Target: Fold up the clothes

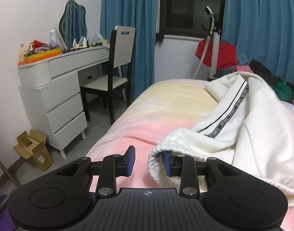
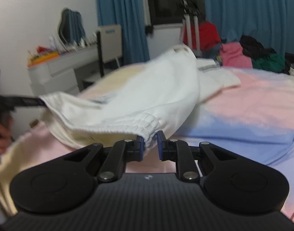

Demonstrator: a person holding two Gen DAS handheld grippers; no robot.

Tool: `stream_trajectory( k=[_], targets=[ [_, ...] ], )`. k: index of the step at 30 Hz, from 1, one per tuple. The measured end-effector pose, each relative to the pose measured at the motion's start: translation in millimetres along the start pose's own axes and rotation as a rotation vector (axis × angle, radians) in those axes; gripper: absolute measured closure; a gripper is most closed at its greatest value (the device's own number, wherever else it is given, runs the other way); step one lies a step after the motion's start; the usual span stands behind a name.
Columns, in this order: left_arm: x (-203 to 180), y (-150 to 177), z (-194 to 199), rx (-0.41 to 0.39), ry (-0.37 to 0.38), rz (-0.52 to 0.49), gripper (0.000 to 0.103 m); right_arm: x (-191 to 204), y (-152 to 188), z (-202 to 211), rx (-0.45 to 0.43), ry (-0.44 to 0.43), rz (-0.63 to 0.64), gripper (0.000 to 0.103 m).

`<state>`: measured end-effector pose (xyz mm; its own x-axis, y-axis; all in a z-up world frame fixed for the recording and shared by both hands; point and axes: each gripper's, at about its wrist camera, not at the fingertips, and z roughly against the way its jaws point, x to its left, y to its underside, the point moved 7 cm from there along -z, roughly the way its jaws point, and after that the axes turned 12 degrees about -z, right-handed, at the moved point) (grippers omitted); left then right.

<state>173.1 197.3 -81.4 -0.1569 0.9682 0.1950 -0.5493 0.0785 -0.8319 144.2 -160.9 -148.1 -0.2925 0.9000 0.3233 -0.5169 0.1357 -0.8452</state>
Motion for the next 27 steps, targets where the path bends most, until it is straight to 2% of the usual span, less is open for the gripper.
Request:
stream_trajectory(
  k=[3,6,10,12,15,19,24,27],
  targets=[
    [2,3,0,0.017,-0.008,0.008,0.069,13,2,14,0.012,-0.060,0.070,0.087],
    [5,5,-3,0.030,-0.011,0.017,0.069,22,18,18,0.084,-0.115,0.124,0.091],
    [7,7,-6,0.047,-0.007,0.025,0.065,23,40,5,0.187,-0.079,0.162,0.091],
    [7,8,-6,0.054,-0.004,0.026,0.065,21,39,1,0.199,-0.061,0.137,0.091],
    [8,9,-5,0.064,0.000,0.027,0.064,11,26,3,0.166,-0.076,0.035,0.091],
    [9,7,1,0.083,0.035,0.016,0.057,-7,10,6,0.124,-0.093,-0.114,0.090],
    [18,8,28,0.087,0.111,0.050,0.039,-22,8,2,0.109,-0.058,-0.188,0.090],
    [22,4,47,0.047,0.161,0.114,0.029,-27,8,0,0.102,-0.040,-0.208,0.090]
  ],
)
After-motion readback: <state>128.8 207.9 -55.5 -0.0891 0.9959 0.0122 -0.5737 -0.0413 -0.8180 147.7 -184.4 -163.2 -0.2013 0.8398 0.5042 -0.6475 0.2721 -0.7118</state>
